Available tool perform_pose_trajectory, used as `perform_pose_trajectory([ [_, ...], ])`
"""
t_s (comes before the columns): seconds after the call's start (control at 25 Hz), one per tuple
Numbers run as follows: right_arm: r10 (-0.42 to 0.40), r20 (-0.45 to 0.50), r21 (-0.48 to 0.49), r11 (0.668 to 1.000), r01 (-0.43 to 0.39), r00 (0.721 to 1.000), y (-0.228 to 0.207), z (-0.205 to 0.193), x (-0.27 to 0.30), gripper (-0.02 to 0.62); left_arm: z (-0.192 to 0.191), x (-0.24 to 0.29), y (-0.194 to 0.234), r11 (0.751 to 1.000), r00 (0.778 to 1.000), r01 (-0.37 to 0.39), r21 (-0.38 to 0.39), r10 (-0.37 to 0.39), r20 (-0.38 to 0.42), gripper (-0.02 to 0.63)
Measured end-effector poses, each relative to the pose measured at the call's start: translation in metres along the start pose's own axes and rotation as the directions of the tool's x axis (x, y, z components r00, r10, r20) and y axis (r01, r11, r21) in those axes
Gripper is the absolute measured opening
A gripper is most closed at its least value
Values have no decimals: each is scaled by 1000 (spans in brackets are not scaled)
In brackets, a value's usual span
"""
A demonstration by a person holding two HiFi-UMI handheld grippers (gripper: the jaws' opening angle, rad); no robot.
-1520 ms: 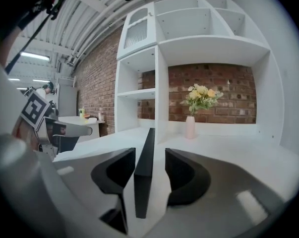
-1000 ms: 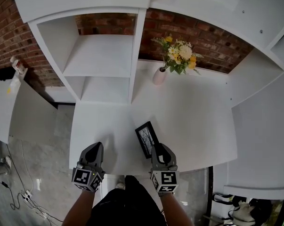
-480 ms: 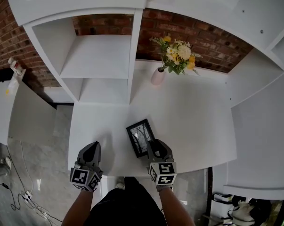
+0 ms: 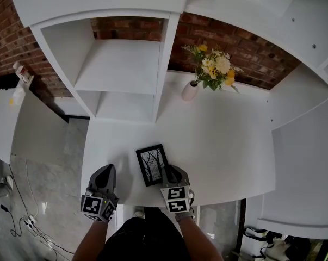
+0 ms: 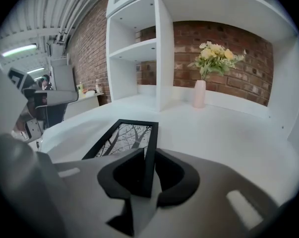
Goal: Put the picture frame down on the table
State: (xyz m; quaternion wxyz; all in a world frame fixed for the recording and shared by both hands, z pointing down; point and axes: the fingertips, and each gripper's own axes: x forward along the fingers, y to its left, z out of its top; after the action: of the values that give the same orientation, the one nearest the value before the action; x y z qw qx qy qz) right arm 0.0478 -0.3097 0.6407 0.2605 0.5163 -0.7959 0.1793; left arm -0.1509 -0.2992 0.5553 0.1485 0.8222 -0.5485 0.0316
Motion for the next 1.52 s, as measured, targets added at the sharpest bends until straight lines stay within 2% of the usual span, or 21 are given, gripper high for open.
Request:
perform_pose_trajectory([
  [0.24, 6, 25, 13, 1000, -7, 1000, 0, 5, 0, 73, 0, -5, 9, 1000, 1000, -27, -8, 27, 13, -6],
  [0.36, 9, 43, 23, 1000, -10, 999, -1, 7, -2, 161, 2, -6, 10, 1000, 1000, -28, -11, 28, 13, -6],
  [0.52, 15, 86, 2, 1000, -15, 996, -2, 13, -10, 160, -3, -7, 6, 1000, 1000, -16, 22, 17, -22, -5],
  [0.68, -8, 176, -27, 1000, 13, 984, -5, 30, -27, 91, 1, -10, 2, 1000, 1000, -7, 27, 7, -6, -5],
  [0.76, -24, 224, -40, 999, 34, 974, -7, 41, -38, 7, 5, -12, 0, 1000, 1000, -2, 25, 2, 13, -6],
  [0.92, -22, 295, -39, 999, 35, 955, -11, 52, -60, 3, 14, -15, -3, 1000, 999, 10, 27, -11, 37, -6],
  [1.12, -26, 323, -24, 999, 36, 946, -17, 59, -82, 3, 21, -20, -10, 999, 998, 33, 38, -35, 45, -6],
  [1.52, -56, 422, 29, 998, 48, 905, -24, 76, -125, 3, 38, -34, -19, 997, 994, 63, 51, -67, 82, -6],
])
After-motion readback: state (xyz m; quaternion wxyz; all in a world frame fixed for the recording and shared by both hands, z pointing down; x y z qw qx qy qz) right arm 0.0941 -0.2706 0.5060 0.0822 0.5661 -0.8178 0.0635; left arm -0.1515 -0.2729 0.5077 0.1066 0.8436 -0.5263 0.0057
